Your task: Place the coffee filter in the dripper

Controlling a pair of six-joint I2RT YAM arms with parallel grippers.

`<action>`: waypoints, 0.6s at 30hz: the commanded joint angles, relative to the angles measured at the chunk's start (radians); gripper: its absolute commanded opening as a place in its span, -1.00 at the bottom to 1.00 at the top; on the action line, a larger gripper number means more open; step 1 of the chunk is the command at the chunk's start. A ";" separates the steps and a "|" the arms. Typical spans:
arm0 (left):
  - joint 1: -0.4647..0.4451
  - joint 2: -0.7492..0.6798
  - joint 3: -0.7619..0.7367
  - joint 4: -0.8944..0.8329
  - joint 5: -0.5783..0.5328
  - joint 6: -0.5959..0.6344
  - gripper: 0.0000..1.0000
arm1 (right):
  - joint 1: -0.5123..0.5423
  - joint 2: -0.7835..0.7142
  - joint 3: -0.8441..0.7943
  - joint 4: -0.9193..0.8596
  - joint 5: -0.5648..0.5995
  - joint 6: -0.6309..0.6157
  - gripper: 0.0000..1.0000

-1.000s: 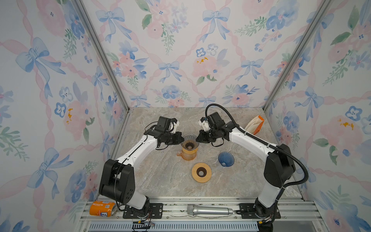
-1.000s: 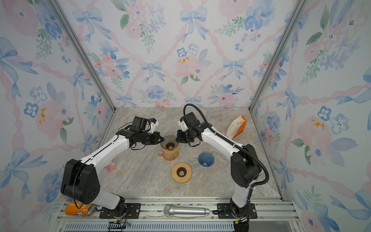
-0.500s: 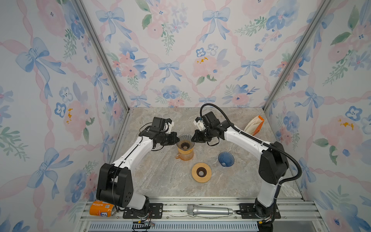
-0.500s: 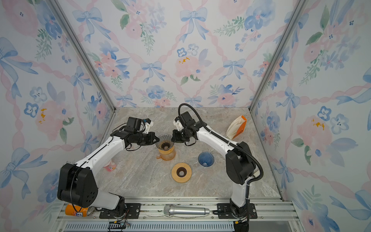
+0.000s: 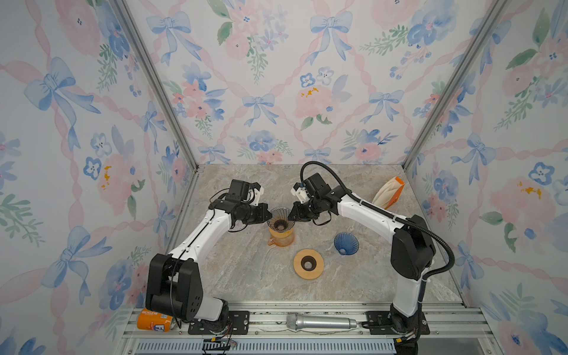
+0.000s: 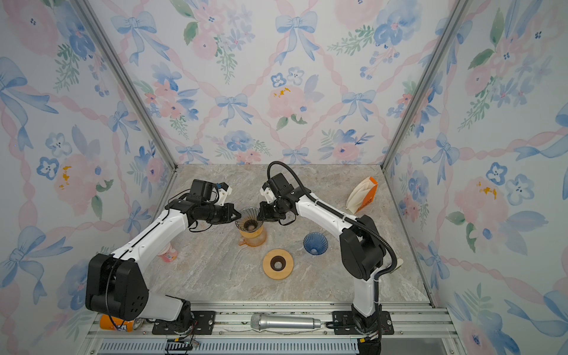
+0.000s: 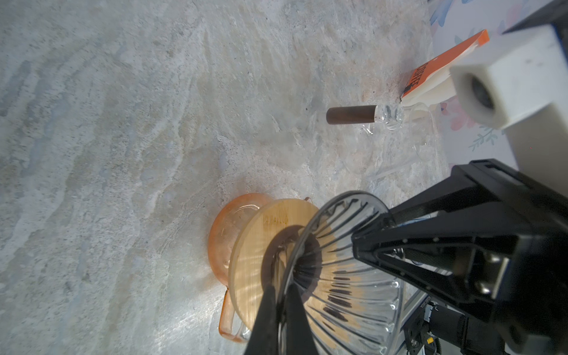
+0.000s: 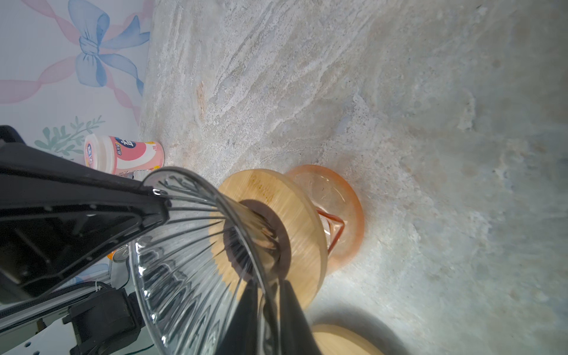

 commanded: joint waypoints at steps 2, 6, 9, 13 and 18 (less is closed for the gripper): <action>0.008 0.000 0.027 -0.049 -0.048 0.027 -0.72 | -0.003 -0.003 0.011 -0.073 0.011 0.004 -0.53; 0.009 0.000 0.053 -0.049 -0.048 0.015 -0.62 | -0.017 -0.028 0.014 -0.061 -0.008 0.000 -0.43; 0.009 -0.001 0.074 -0.049 -0.062 0.003 -0.56 | -0.027 -0.050 0.025 -0.073 -0.017 -0.005 -0.35; 0.005 -0.008 0.109 -0.046 -0.077 -0.011 -0.36 | -0.039 -0.088 0.037 -0.088 -0.006 -0.021 -0.24; 0.003 -0.009 0.154 -0.044 -0.104 -0.014 -0.17 | -0.057 -0.132 0.040 -0.094 0.014 -0.034 -0.17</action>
